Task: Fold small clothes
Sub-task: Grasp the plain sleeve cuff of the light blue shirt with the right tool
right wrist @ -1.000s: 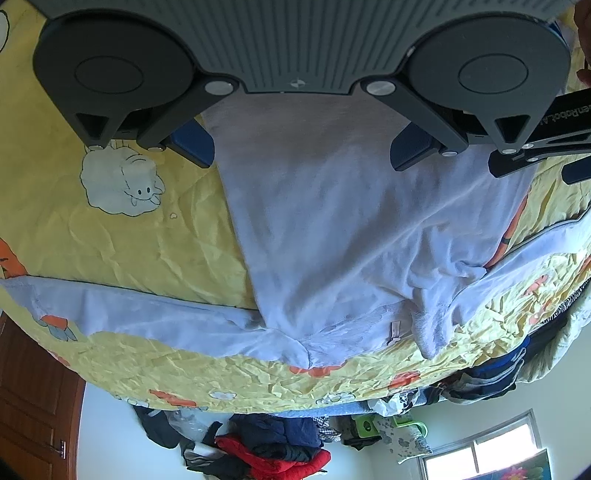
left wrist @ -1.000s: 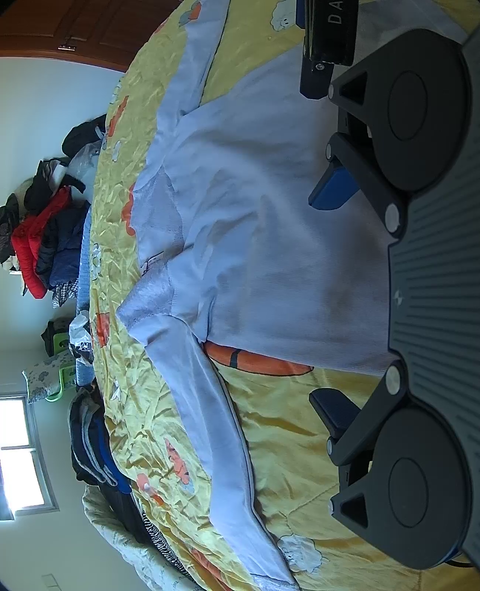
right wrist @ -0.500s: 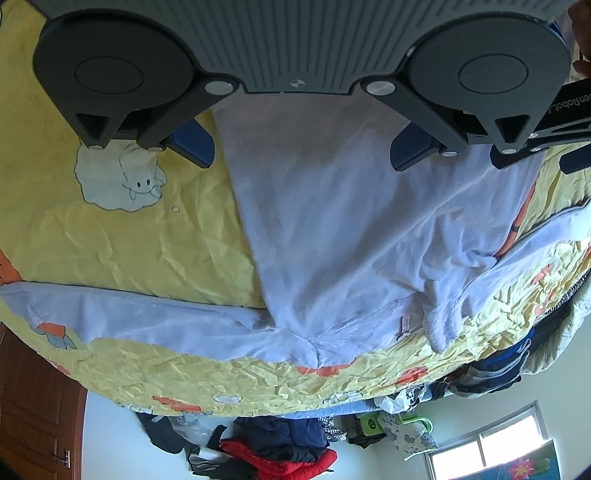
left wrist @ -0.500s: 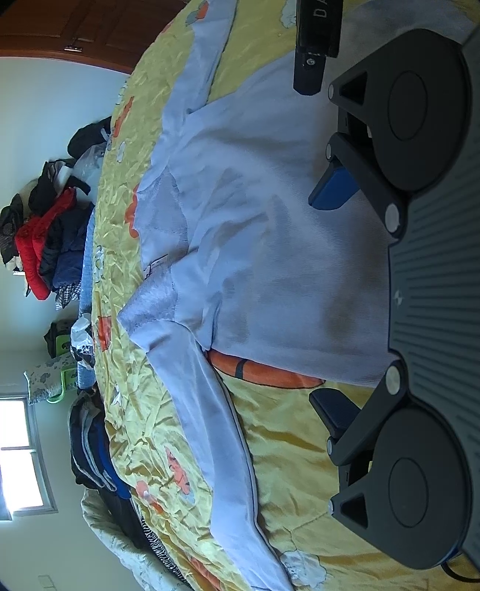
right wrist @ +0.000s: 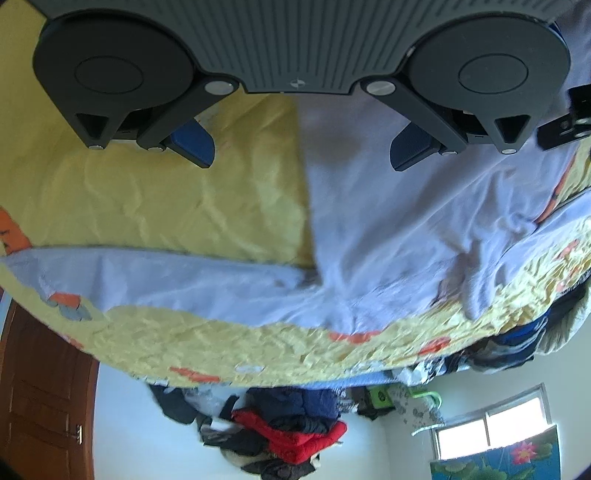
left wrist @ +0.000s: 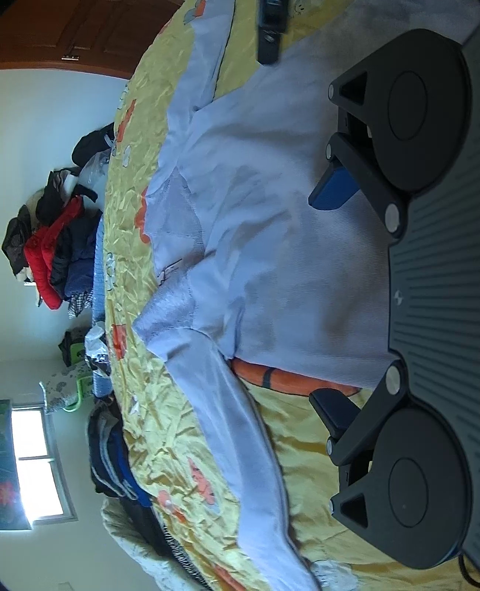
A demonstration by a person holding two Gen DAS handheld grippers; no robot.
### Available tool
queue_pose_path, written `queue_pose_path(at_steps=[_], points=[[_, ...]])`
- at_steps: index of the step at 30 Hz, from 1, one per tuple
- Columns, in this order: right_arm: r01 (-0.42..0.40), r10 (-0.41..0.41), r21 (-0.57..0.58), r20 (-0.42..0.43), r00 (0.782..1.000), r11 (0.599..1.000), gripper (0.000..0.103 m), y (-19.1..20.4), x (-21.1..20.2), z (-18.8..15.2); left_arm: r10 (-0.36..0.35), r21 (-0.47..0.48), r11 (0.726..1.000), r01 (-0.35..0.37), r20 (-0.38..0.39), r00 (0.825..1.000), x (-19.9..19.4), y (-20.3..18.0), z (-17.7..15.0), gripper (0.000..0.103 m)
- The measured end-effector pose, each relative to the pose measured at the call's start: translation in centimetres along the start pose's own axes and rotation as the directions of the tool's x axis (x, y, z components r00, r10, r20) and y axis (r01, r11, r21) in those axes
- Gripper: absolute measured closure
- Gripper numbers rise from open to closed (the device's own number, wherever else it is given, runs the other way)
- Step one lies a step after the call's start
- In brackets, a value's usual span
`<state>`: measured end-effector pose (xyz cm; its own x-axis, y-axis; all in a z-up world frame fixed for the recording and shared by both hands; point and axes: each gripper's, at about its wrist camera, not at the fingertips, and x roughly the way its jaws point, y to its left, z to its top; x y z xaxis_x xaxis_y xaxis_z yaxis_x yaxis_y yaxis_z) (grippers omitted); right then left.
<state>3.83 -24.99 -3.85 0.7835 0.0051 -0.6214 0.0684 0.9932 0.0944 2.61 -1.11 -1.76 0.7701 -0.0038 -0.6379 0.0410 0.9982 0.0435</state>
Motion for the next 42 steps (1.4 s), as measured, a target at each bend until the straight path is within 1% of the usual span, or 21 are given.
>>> queue_pose_path(at_steps=[2,4,6,8,9,10,12,13,18,19,23,25,28,29,30,31,32,33,35,38,42], points=[[0.019,-0.02,0.029,0.026,0.999,0.999,0.0,-1.8,0.4,0.4,0.002,0.009,1.0,-0.002,0.008,1.0,0.1,0.0,0.1,0.0],[0.035,-0.039,0.086,0.041,0.998,0.996,0.0,-4.2,0.8,0.7,0.002,0.015,1.0,-0.002,0.01,1.0,0.3,-0.1,0.3,0.0],[0.031,-0.042,0.176,0.06,0.997,0.984,0.001,-7.2,1.1,0.9,-0.001,0.02,1.0,0.0,0.012,1.0,0.5,-0.2,0.5,0.0],[0.02,-0.05,0.291,0.097,0.994,0.957,0.002,-10.5,1.2,0.7,-0.002,0.028,1.0,0.002,0.016,1.0,0.8,-0.4,0.7,0.0],[0.026,-0.07,0.354,0.114,0.991,0.935,0.003,-12.4,1.2,0.7,-0.003,0.034,0.999,0.002,0.018,1.0,0.8,-0.5,0.7,0.0],[0.051,-0.109,0.398,0.123,0.986,0.916,0.004,-13.9,1.2,0.7,-0.003,0.038,0.999,0.003,0.018,1.0,1.0,-0.6,0.8,0.0],[0.11,-0.175,0.42,0.12,0.977,0.901,0.003,-15.9,1.5,0.8,-0.006,0.043,0.999,0.006,0.014,1.0,1.3,-0.8,0.9,0.0],[0.123,-0.191,0.426,0.12,0.974,0.896,0.003,-16.7,1.7,0.9,-0.01,0.043,0.999,0.01,0.01,1.0,1.5,-0.9,1.0,0.0],[0.097,-0.196,0.464,0.17,0.966,0.88,0.003,-19.8,3.1,1.2,-0.025,0.045,0.999,0.026,-0.016,1.0,2.4,-1.5,1.2,0.0],[0.08,-0.188,0.476,0.183,0.965,0.876,0.002,-20.4,3.5,1.4,-0.028,0.046,0.999,0.029,-0.018,0.999,2.5,-1.6,1.3,0.0],[0.007,-0.171,0.556,0.242,0.955,0.831,0.004,-23.7,4.8,2.7,-0.028,0.054,0.998,0.029,-0.016,0.999,2.7,-1.9,1.7,0.0],[-0.021,-0.181,0.612,0.267,0.947,0.791,0.01,-25.6,5.4,3.3,-0.027,0.055,0.998,0.028,-0.017,0.999,2.9,-1.9,1.9,0.0],[-0.049,-0.211,0.692,0.286,0.935,0.721,0.031,-27.8,6.0,3.4,-0.023,0.053,0.998,0.024,-0.022,0.999,3.3,-1.9,2.1,0.0],[-0.06,-0.214,0.717,0.285,0.934,0.694,0.046,-28.5,6.3,3.3,-0.021,0.051,0.998,0.023,-0.025,0.999,3.5,-1.8,2.1,0.0],[-0.075,-0.209,0.737,0.285,0.935,0.672,0.064,-29.1,6.6,3.2,-0.02,0.048,0.999,0.021,-0.027,0.999,3.6,-1.8,2.2,0.0],[-0.076,-0.21,0.752,0.277,0.938,0.654,0.071,-29.5,6.9,3.1,-0.019,0.044,0.999,0.02,-0.029,0.999,3.7,-1.7,2.2,0.0],[-0.072,-0.212,0.762,0.268,0.94,0.643,0.086,-29.8,7.1,3.1,-0.017,0.041,0.999,0.018,-0.03,0.999,3.8,-1.6,2.3,0.0],[-0.075,-0.211,0.77,0.265,0.941,0.634,0.088,-29.9,7.2,3.0,-0.015,0.037,0.999,0.016,-0.029,0.999,3.9,-1.4,2.3,0.0],[-0.096,-0.201,0.769,0.283,0.938,0.632,0.09,-29.6,7.1,2.9,-0.009,0.031,0.999,0.01,-0.025,1.0,3.9,-1.2,2.5,0.0],[-0.139,-0.174,0.737,0.331,0.927,0.661,0.091,-28.0,6.4,3.5,0.002,0.024,1.0,-0.002,-0.018,1.0,3.8,-0.8,2.6,0.0],[-0.227,-0.096,0.674,0.406,0.909,0.703,0.091,-25.1,5.3,5.7,0.011,0.005,1.0,-0.011,-0.019,1.0,3.7,-0.1,2.6,0.0]])
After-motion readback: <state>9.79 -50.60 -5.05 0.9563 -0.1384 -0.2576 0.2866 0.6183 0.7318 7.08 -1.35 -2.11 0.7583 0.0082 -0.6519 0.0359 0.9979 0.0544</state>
